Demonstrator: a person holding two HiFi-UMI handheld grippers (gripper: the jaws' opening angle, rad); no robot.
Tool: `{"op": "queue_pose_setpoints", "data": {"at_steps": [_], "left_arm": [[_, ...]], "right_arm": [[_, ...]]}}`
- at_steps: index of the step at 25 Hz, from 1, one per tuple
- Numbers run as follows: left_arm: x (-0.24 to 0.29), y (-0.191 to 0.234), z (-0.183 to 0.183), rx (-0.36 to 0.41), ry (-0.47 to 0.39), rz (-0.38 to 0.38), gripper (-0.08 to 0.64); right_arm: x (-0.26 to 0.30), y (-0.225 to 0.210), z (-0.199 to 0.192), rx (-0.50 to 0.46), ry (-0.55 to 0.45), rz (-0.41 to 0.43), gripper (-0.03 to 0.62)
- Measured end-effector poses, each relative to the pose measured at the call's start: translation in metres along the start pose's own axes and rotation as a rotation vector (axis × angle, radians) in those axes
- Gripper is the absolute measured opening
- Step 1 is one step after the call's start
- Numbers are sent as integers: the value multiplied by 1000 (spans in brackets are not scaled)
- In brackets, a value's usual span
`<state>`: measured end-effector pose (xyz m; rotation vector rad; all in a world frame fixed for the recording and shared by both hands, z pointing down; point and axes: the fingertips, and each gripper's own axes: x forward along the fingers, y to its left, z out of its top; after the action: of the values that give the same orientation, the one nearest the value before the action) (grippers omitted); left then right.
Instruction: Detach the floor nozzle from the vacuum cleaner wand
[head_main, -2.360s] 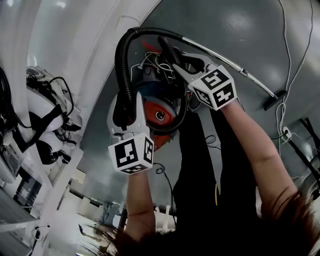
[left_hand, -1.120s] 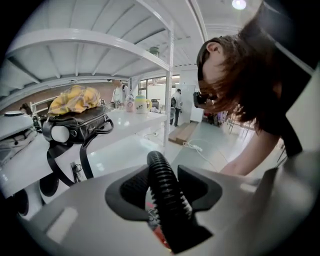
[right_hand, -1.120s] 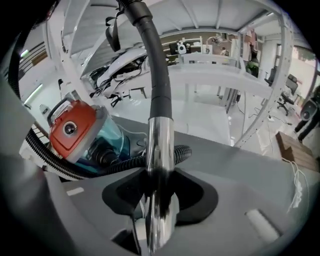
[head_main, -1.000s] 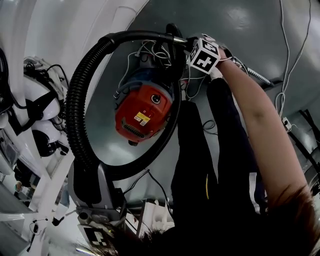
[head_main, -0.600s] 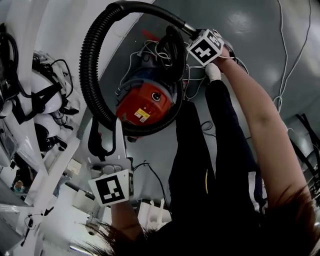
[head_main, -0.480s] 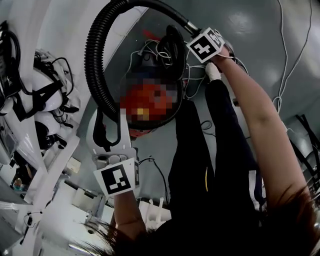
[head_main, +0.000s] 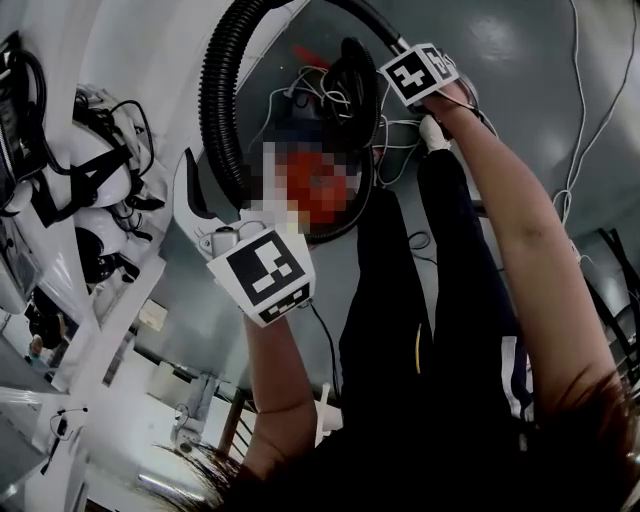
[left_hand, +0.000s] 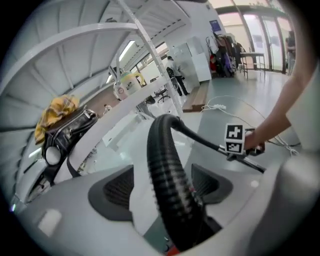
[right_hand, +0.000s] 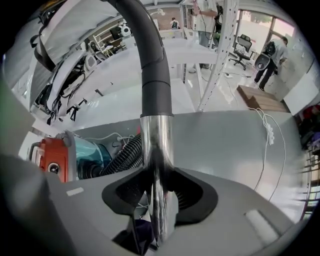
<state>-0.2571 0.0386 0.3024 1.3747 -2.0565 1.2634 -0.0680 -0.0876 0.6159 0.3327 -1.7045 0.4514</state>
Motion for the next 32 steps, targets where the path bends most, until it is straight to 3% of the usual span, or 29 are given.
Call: {"op": "queue_pose_setpoints", "data": {"at_steps": [1, 3, 5, 6, 7, 10, 12, 14, 16, 17, 19, 22, 25, 28, 32], "left_arm": [[0, 1, 12, 35, -30, 16, 364], [-8, 2, 43, 176, -111, 74, 368], [-29, -3, 87, 322, -236, 134, 377], [-43, -12, 111, 344, -307, 122, 374], [-55, -25, 132, 319, -372, 70, 354], [-57, -73, 164, 92, -458, -204, 241], [-20, -101, 143, -4, -337, -346, 225], [25, -122, 111, -54, -194, -435, 172], [60, -145, 84, -184, -82, -535, 143], [73, -157, 71, -276, -14, -592, 158], [94, -177, 51, -470, 106, -670, 255], [120, -191, 38, -662, 180, -667, 327], [141, -195, 37, -737, 208, -610, 348], [156, -196, 40, -731, 214, -566, 339], [160, -197, 52, -666, 166, -598, 223]], "right_arm": [[0, 3, 1, -4, 3, 4, 169], [-1, 9, 1, -14, 6, 11, 169], [-3, 17, 0, -26, 3, 21, 169], [-4, 21, -1, -32, -3, 27, 169], [-6, 24, -1, -38, -10, 31, 169], [-9, 32, -2, -54, -34, 38, 169], [-12, 37, -3, -62, -46, 43, 169], [-20, 41, -4, -67, -68, 49, 169], [-29, 42, -7, -70, -98, 52, 169], [-34, 41, -8, -70, -115, 53, 169], [-42, 41, -11, -71, -148, 53, 169], [-53, 44, -15, -76, -183, 55, 169], [-61, 46, -19, -84, -211, 56, 170], [-67, 48, -24, -91, -232, 57, 170], [-76, 52, -26, -102, -277, 74, 170]]}}
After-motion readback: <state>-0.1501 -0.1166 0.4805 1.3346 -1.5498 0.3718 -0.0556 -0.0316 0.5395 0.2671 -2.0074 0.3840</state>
